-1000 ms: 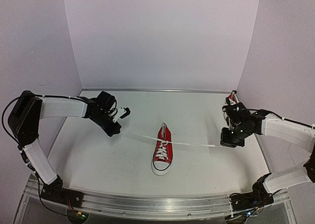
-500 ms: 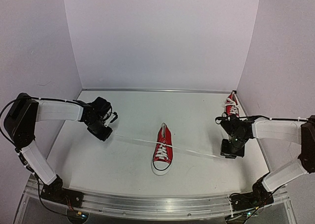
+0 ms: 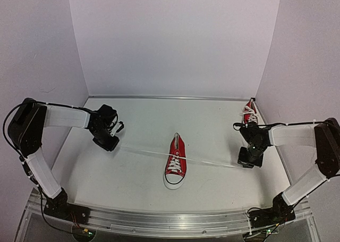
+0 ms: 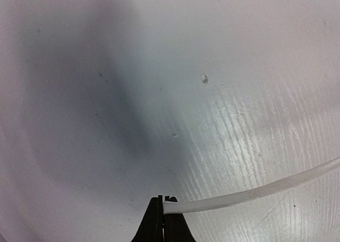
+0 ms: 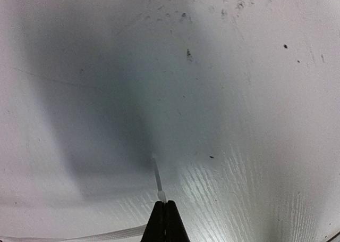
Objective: Tie the shoes
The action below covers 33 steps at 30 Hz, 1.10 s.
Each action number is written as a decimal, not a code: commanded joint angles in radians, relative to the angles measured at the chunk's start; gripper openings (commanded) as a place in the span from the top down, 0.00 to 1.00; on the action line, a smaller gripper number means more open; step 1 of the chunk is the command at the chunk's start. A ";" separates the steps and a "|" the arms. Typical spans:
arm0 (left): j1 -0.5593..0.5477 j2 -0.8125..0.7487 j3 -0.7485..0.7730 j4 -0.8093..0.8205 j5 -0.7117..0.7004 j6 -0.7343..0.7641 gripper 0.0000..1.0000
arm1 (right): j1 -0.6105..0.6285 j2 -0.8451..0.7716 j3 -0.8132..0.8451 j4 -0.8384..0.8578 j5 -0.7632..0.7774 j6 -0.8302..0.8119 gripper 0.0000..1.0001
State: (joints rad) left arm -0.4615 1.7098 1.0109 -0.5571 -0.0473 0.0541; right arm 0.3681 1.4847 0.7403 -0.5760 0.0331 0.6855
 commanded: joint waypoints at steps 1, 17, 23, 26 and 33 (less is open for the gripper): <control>-0.029 0.046 0.059 0.010 0.109 0.095 1.00 | -0.014 0.064 0.002 0.088 -0.133 -0.107 1.00; -0.051 -0.086 0.223 0.029 0.174 0.052 0.02 | -0.008 -0.063 0.261 0.048 -0.340 -0.262 0.13; -0.048 -0.257 0.225 0.147 0.078 0.001 0.00 | -0.006 -0.285 0.333 0.057 -0.209 -0.282 0.02; -0.047 -0.295 0.171 0.263 0.129 0.048 0.00 | -0.007 -0.334 0.338 0.082 -0.136 -0.258 0.02; -0.116 -0.181 0.157 0.182 0.387 0.317 0.01 | -0.007 -0.301 0.377 0.081 -0.350 -0.316 0.02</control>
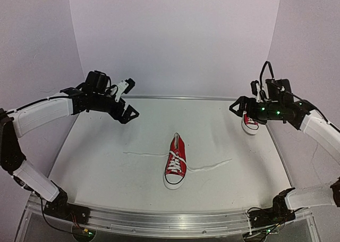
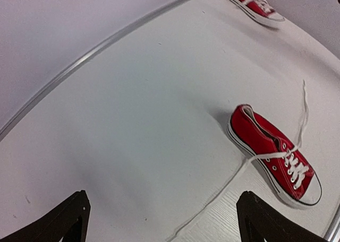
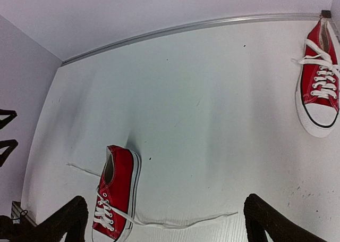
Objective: Tie the shoes
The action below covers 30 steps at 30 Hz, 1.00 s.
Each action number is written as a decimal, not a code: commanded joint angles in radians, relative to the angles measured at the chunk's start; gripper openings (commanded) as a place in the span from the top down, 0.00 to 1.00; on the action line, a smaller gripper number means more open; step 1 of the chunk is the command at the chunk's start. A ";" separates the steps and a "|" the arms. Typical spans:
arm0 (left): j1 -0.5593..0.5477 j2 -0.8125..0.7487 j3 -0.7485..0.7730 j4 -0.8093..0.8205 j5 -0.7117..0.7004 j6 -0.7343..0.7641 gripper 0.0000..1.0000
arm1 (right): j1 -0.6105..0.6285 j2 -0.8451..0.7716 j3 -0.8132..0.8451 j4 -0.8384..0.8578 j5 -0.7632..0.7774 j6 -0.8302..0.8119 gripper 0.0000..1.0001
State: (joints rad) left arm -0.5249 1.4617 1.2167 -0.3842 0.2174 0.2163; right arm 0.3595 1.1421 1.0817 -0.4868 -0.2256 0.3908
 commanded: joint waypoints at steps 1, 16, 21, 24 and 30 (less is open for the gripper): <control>-0.069 0.084 -0.071 0.033 0.124 0.182 0.01 | 0.002 0.047 0.034 -0.016 -0.097 -0.012 0.02; -0.197 0.561 0.181 -0.036 0.209 0.412 0.33 | 0.002 0.023 -0.061 -0.029 -0.244 0.046 0.02; -0.216 0.641 0.225 -0.042 0.208 0.451 0.49 | 0.002 0.011 -0.079 -0.030 -0.253 0.061 0.02; -0.226 0.662 0.231 -0.032 0.212 0.474 0.54 | 0.002 0.005 -0.089 -0.030 -0.262 0.070 0.02; -0.251 0.703 0.251 -0.043 0.210 0.508 0.63 | 0.002 0.013 -0.097 -0.030 -0.274 0.077 0.02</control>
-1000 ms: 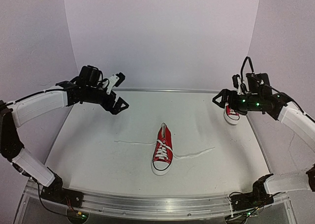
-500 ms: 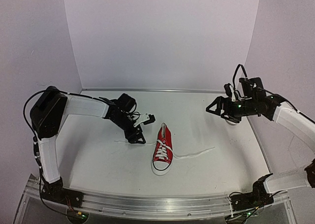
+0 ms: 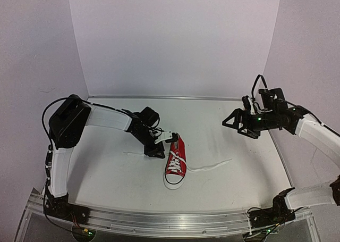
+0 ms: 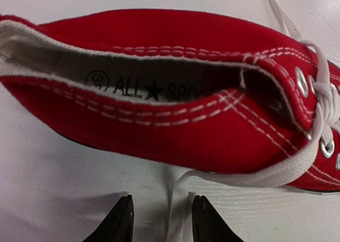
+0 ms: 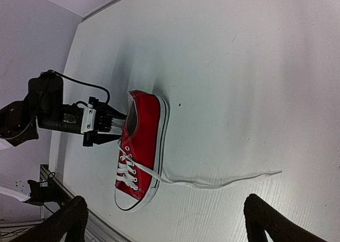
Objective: Tie the shoes
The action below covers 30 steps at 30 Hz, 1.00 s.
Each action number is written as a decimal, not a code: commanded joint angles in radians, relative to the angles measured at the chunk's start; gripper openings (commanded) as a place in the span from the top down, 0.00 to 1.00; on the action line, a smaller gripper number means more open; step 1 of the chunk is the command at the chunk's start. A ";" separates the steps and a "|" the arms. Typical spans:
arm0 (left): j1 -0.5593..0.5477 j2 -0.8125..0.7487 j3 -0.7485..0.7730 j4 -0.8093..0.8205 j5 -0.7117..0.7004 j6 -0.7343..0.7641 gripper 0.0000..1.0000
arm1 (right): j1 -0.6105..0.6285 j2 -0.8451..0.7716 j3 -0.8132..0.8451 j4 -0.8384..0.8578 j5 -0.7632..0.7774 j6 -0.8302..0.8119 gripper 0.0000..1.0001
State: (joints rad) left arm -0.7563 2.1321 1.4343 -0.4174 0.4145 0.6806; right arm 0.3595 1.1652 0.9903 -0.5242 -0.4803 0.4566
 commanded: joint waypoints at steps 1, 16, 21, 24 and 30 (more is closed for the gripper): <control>-0.021 0.034 0.029 -0.004 0.010 0.047 0.64 | 0.001 -0.007 -0.004 0.008 -0.022 0.011 0.02; -0.028 -0.129 -0.096 0.153 -0.034 -0.090 1.00 | 0.001 0.060 0.030 0.017 -0.054 0.000 0.02; -0.030 -0.244 -0.154 0.239 0.009 -0.186 1.00 | 0.003 0.121 0.046 0.042 -0.101 -0.001 0.13; -0.039 -0.294 -0.184 0.304 0.032 -0.242 1.00 | 0.013 0.180 0.061 0.059 -0.143 -0.001 0.23; -0.066 -0.319 -0.190 0.312 0.041 -0.266 1.00 | 0.119 0.300 0.115 0.117 -0.174 0.007 0.42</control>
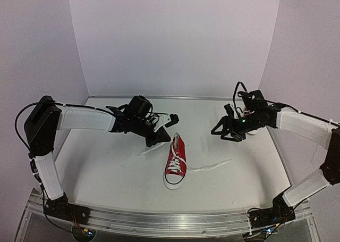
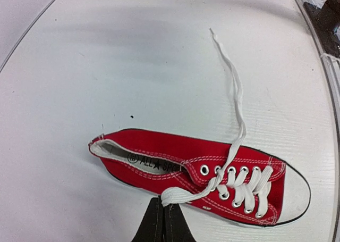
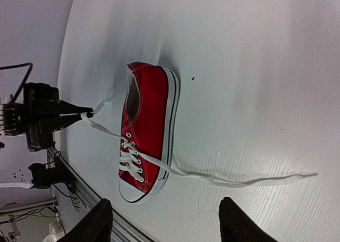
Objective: Tie the shoes
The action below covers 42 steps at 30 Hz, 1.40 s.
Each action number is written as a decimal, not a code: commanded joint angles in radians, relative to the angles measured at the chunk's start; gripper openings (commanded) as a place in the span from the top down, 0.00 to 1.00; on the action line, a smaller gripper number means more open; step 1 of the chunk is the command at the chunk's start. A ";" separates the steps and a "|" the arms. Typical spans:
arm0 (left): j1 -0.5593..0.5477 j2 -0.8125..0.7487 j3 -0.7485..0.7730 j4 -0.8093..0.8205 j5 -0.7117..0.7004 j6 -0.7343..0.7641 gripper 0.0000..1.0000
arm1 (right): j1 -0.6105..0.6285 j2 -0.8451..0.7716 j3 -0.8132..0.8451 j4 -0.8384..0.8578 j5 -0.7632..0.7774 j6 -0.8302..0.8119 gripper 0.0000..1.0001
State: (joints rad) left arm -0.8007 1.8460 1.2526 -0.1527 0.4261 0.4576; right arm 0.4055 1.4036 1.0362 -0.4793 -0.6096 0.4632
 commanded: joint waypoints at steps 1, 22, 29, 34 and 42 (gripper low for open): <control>-0.027 -0.032 -0.006 0.043 0.029 -0.041 1.00 | 0.100 0.086 0.080 0.086 -0.046 0.007 0.45; -0.056 -0.037 -0.049 0.093 0.026 -0.087 1.00 | 0.304 0.368 0.154 0.410 -0.136 0.165 0.66; -0.057 -0.036 -0.043 0.090 0.033 -0.077 1.00 | 0.316 0.412 0.167 0.434 -0.136 0.180 0.67; -0.057 -0.039 -0.045 0.088 0.041 -0.065 1.00 | 0.318 0.422 0.165 0.441 -0.135 0.183 0.76; -0.057 -0.039 -0.045 0.063 0.057 -0.020 0.99 | 0.316 0.415 0.161 0.445 -0.140 0.176 1.00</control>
State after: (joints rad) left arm -0.8520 1.8393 1.2053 -0.0971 0.4512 0.3975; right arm 0.7181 1.8145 1.1671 -0.0666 -0.7490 0.6420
